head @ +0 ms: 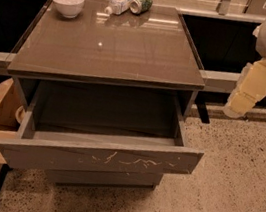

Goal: Close top drawer

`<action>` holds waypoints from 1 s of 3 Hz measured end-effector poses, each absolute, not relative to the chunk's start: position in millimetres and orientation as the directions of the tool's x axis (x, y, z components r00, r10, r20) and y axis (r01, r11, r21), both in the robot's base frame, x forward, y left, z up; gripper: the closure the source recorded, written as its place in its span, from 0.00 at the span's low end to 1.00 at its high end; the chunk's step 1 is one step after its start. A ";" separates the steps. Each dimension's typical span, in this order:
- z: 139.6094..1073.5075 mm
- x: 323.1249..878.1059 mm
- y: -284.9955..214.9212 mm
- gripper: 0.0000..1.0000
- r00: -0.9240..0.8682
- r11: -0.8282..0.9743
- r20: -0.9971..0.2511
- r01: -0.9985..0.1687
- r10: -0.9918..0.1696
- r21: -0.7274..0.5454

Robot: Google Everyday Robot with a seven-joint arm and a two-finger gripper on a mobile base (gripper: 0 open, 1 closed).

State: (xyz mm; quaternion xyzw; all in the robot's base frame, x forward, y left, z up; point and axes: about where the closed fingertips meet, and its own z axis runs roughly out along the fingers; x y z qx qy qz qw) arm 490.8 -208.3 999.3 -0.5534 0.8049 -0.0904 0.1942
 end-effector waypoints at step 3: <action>876.7 429.0 -203.4 0.00 -0.316 0.361 -0.225 -0.912 -0.921 -0.194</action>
Offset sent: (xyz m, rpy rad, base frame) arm -0.0606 0.0023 -0.1356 0.0722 0.1881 0.0294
